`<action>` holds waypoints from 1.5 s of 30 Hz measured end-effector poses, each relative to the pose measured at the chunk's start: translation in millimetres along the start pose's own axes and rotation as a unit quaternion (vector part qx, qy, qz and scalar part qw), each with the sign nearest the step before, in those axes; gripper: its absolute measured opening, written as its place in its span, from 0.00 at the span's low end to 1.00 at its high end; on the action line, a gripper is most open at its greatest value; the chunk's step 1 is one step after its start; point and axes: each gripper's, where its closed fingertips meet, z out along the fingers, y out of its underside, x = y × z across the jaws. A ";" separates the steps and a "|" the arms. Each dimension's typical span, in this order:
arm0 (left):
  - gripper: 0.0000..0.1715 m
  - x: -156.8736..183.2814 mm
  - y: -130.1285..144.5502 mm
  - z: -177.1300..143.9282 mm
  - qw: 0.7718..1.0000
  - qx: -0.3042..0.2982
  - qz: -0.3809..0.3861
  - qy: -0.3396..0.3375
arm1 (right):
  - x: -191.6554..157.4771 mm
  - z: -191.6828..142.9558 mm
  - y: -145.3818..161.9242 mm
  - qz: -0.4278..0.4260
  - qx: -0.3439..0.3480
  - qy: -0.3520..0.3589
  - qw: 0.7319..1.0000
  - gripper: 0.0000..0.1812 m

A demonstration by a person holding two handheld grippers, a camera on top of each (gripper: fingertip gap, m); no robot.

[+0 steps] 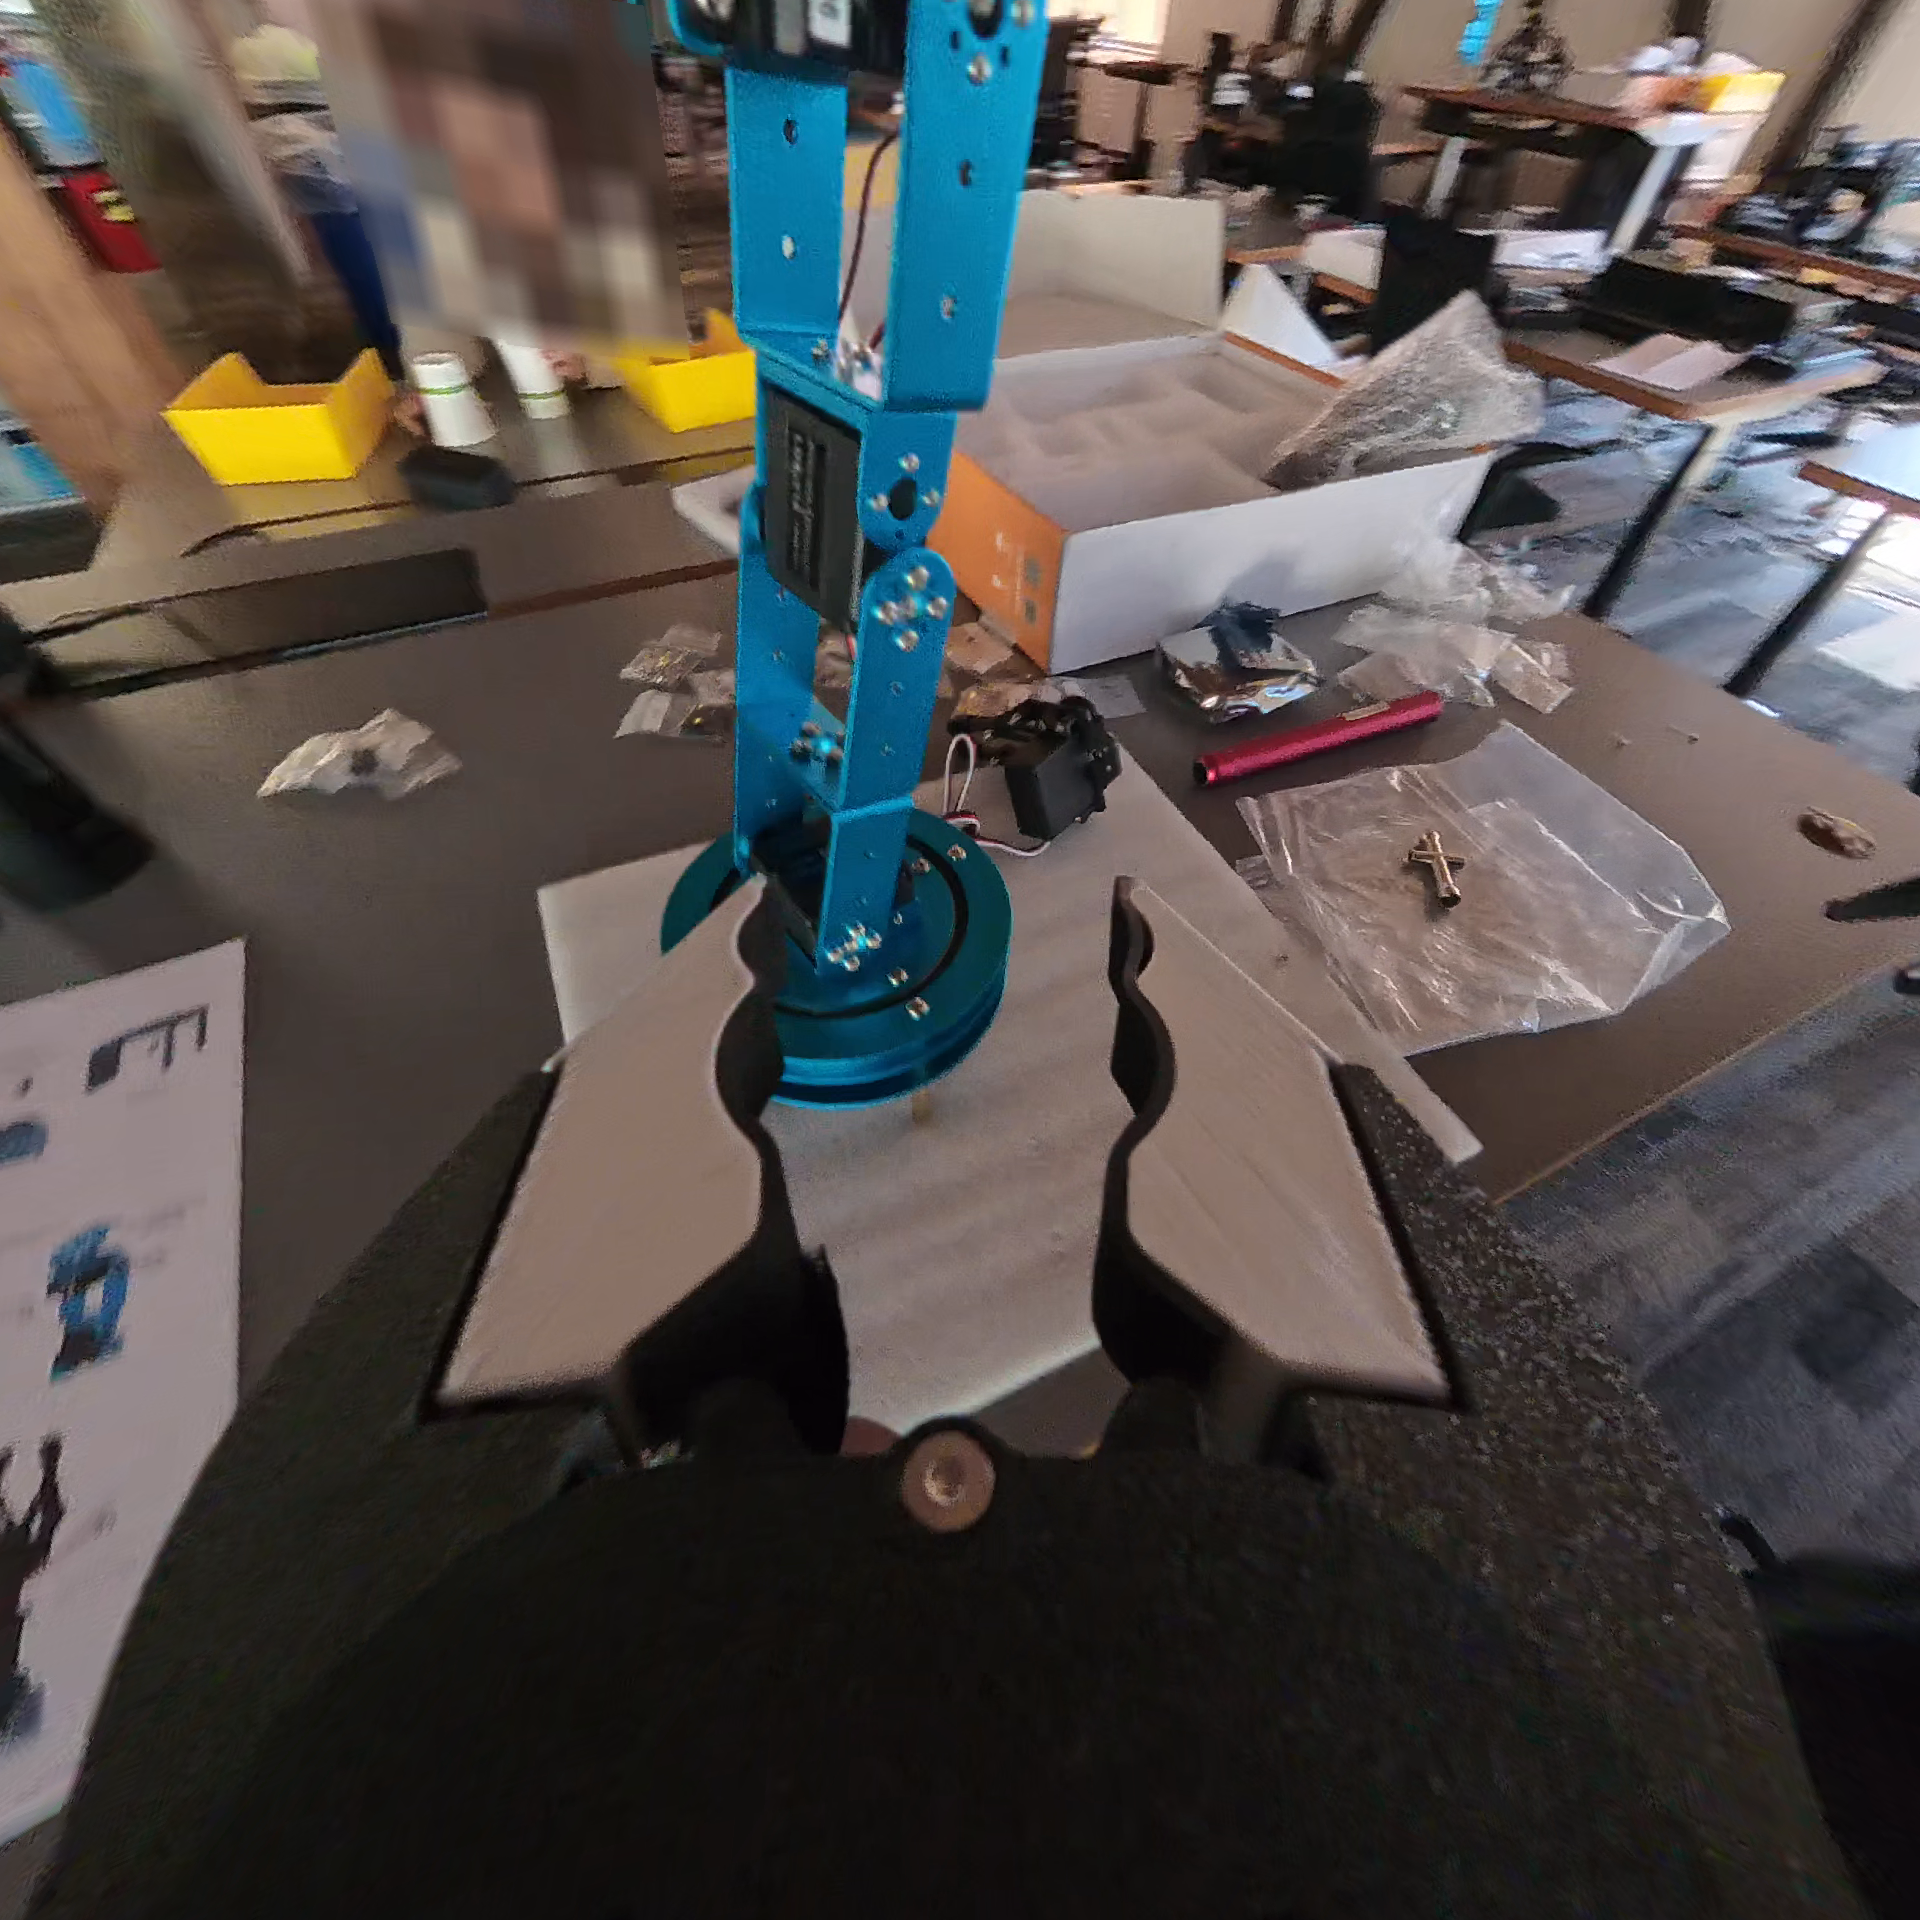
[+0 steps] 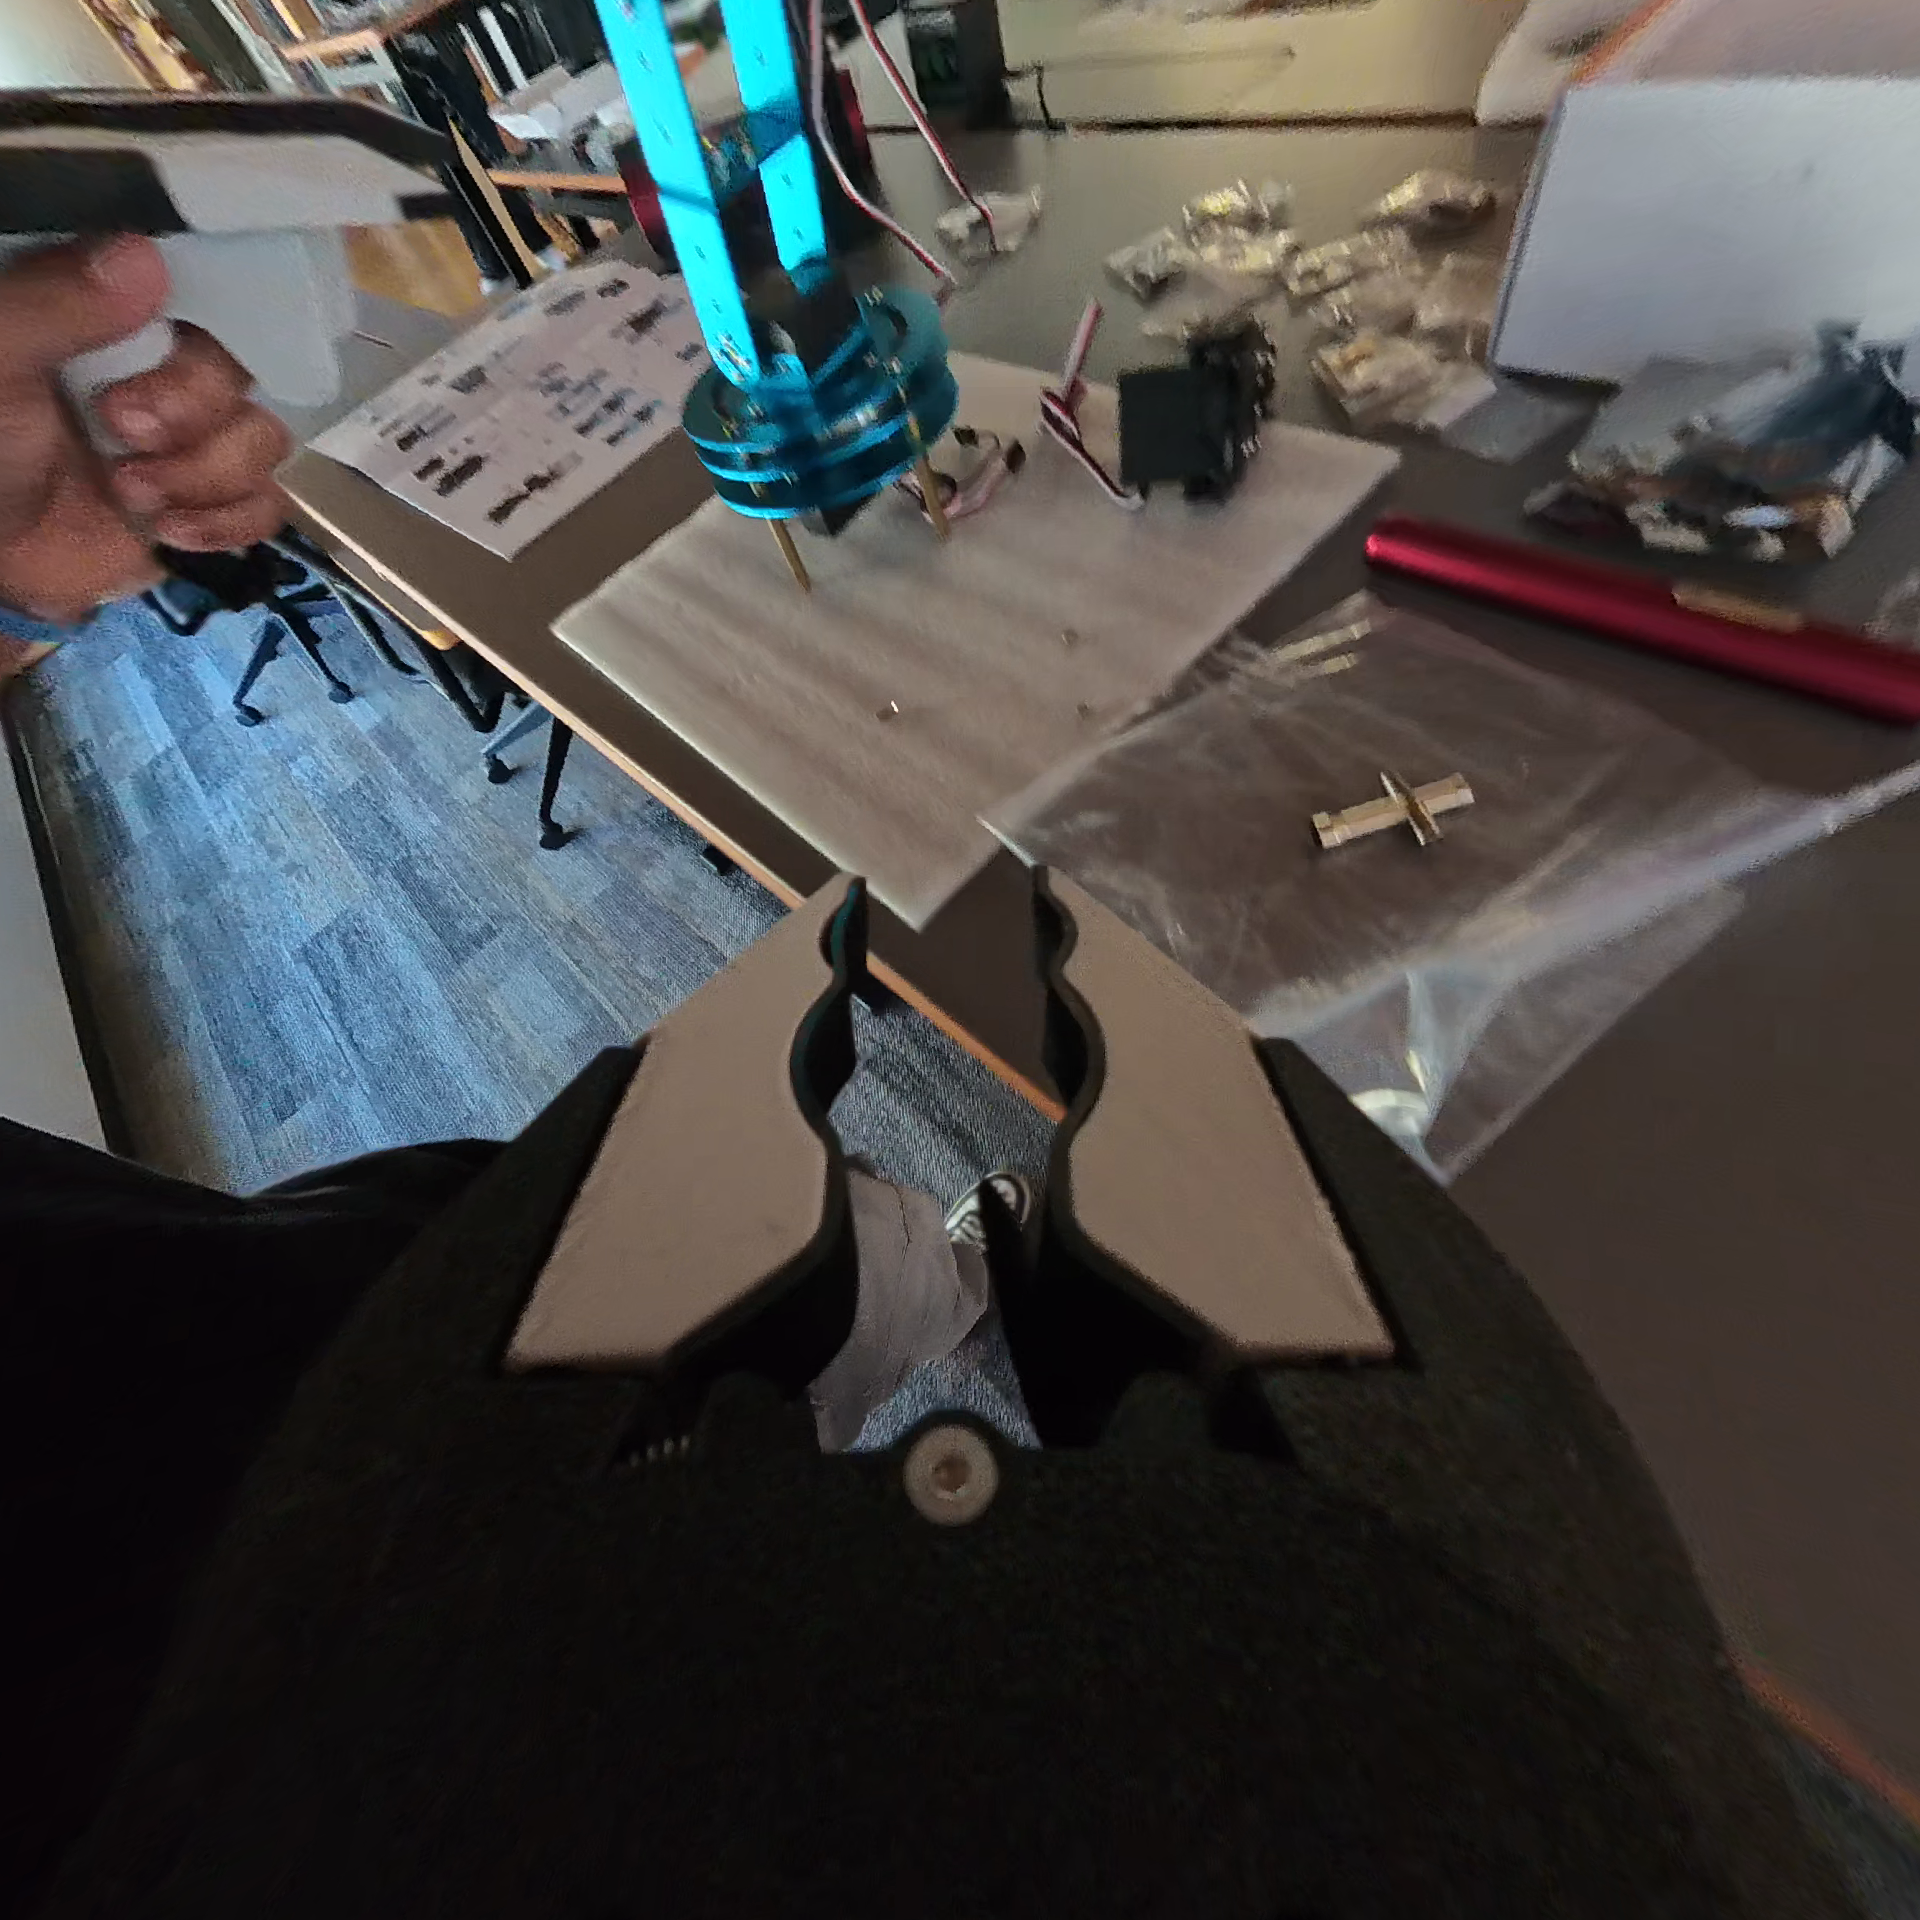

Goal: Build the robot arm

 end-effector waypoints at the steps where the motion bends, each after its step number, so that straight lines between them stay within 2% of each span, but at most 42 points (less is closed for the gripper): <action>1: 0.38 -6.6 -3.1 5.0 1.000 0.003 0.004 0.021 | -5.9 6.6 -8.1 -0.009 0.006 -0.004 1.000 0.18; 4: 0.43 -30.9 -13.1 19.2 0.997 0.009 0.010 0.076 | -27.8 32.2 -39.2 -0.031 0.028 -0.020 0.999 0.24; 7: 0.45 -56.2 -20.0 28.0 0.991 0.018 0.024 0.128 | -58.0 63.8 -75.8 -0.047 0.054 -0.053 0.996 0.25; 12: 0.45 -72.4 -10.1 37.7 0.969 0.006 0.049 0.243 | -89.4 130.9 -133.2 -0.060 0.084 -0.051 0.993 0.30; 17: 0.47 -78.5 -9.7 56.4 0.939 0.010 0.047 0.340 | -92.9 182.6 -204.6 -0.043 0.137 0.060 0.988 0.33; 20: 0.52 -69.6 -20.2 64.3 0.911 0.022 0.043 0.409 | -87.1 205.1 -221.9 -0.026 0.138 0.132 0.981 0.35; 23: 0.56 -54.2 -21.2 70.3 0.886 0.018 0.069 0.457 | -83.3 219.6 -225.4 -0.019 0.122 0.184 0.975 0.35; 26: 0.58 -54.5 -8.9 72.6 0.880 -0.006 0.072 0.469 | -82.0 218.8 -231.9 -0.017 0.131 0.219 0.967 0.20; 29: 0.49 -57.8 -9.2 71.4 0.879 0.014 0.017 0.477 | -80.6 217.5 -235.5 -0.034 0.127 0.242 0.961 0.14; 31: 0.50 -41.7 -16.5 73.8 0.883 0.032 0.027 0.467 | -79.5 219.6 -237.3 -0.037 0.121 0.255 0.959 0.13; 33: 0.53 -27.2 -19.2 78.1 0.894 0.044 0.077 0.440 | -81.4 223.2 -239.1 -0.042 0.110 0.254 0.960 0.13; 35: 0.52 -22.5 -21.0 87.0 0.905 0.051 0.114 0.406 | -81.2 225.2 -240.7 -0.045 0.101 0.261 0.959 0.13; 36: 0.49 -21.4 -20.1 91.9 0.908 0.050 0.127 0.395 | -81.7 226.3 -241.3 -0.043 0.098 0.262 0.959 0.13; 37: 0.41 -20.6 -18.4 96.0 0.910 0.047 0.136 0.389 | -82.9 227.4 -241.9 -0.039 0.097 0.261 0.960 0.13; 40: 0.38 -22.0 -17.7 100.0 0.907 0.044 0.146 0.391 | -87.5 230.1 -244.2 -0.030 0.098 0.254 0.962 0.13; 45: 0.37 -39.2 -24.3 88.1 0.895 0.032 0.172 0.411 | -113.3 242.1 -257.4 -0.009 0.106 0.213 0.971 0.11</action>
